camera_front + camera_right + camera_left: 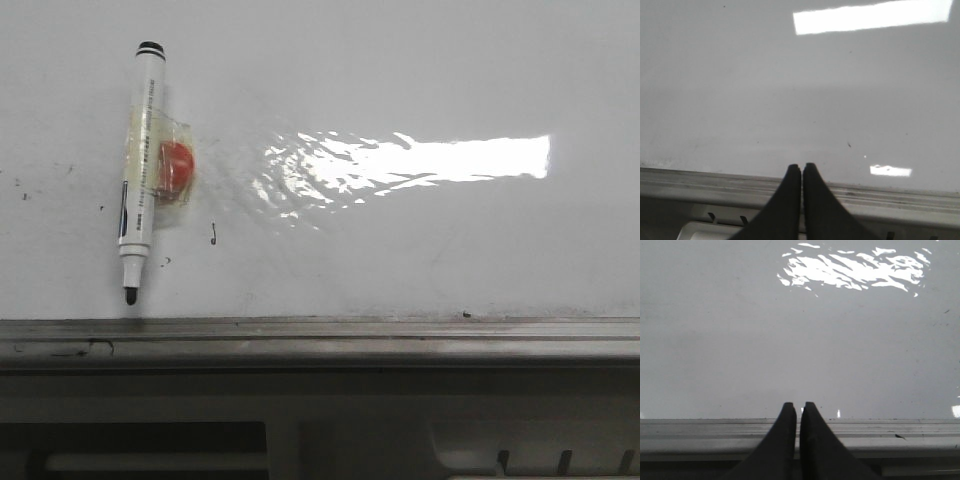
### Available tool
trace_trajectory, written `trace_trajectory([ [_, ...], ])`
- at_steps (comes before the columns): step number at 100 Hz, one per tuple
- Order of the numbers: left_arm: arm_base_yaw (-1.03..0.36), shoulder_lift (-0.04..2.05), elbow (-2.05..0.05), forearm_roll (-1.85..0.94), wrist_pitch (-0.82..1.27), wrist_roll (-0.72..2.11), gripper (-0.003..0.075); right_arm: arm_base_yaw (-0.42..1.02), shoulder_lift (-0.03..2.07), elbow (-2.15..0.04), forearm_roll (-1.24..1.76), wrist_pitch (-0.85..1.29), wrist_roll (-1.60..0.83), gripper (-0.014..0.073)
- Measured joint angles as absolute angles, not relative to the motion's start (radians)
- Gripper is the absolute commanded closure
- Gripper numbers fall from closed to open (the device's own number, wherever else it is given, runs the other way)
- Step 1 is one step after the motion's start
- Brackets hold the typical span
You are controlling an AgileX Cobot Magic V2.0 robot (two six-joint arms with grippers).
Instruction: Write number 9 on whiteboard
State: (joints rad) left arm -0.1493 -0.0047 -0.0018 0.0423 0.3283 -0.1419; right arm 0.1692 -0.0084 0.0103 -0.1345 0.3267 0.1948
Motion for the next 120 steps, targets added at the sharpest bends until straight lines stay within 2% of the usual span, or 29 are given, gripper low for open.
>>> trace_trajectory([
  [29, -0.149, -0.005, -0.002, 0.023, 0.314, -0.142, 0.0738, 0.169, -0.008, 0.01, -0.137, 0.28, 0.195, 0.0639],
  [53, -0.149, -0.005, -0.002, -0.5, 0.13, -0.142, 0.0738, 0.169, -0.008, 0.01, 0.094, 0.0, 0.195, 0.0639],
  [67, -0.149, -0.005, -0.002, -0.737, 0.08, -0.144, 0.0739, 0.169, -0.008, 0.01, 0.268, -0.051, 0.195, 0.0639],
  [76, -0.149, -0.005, -0.002, -0.794, 0.077, -0.142, 0.0739, 0.169, -0.008, 0.005, 0.337, -0.046, 0.195, 0.0639],
  [86, -0.149, -0.005, -0.023, -0.736, 0.139, -0.13, 0.0739, 0.169, -0.008, -0.076, 0.309, 0.076, 0.195, 0.0639],
  [96, -0.149, 0.016, -0.106, -0.613, 0.24, -0.124, 0.0739, 0.169, 0.005, -0.219, 0.186, 0.286, 0.195, 0.0639],
  [109, -0.149, 0.155, -0.245, -0.47, 0.378, -0.116, 0.0733, 0.169, 0.096, -0.397, 0.017, 0.518, 0.195, 0.0628],
  [116, -0.149, 0.253, -0.309, -0.437, 0.451, -0.085, 0.0675, 0.169, 0.147, -0.468, -0.022, 0.609, 0.195, 0.0576],
  [120, -0.149, 0.314, -0.339, -0.43, 0.492, -0.055, 0.061, 0.169, 0.174, -0.499, -0.032, 0.645, 0.195, 0.0521],
])
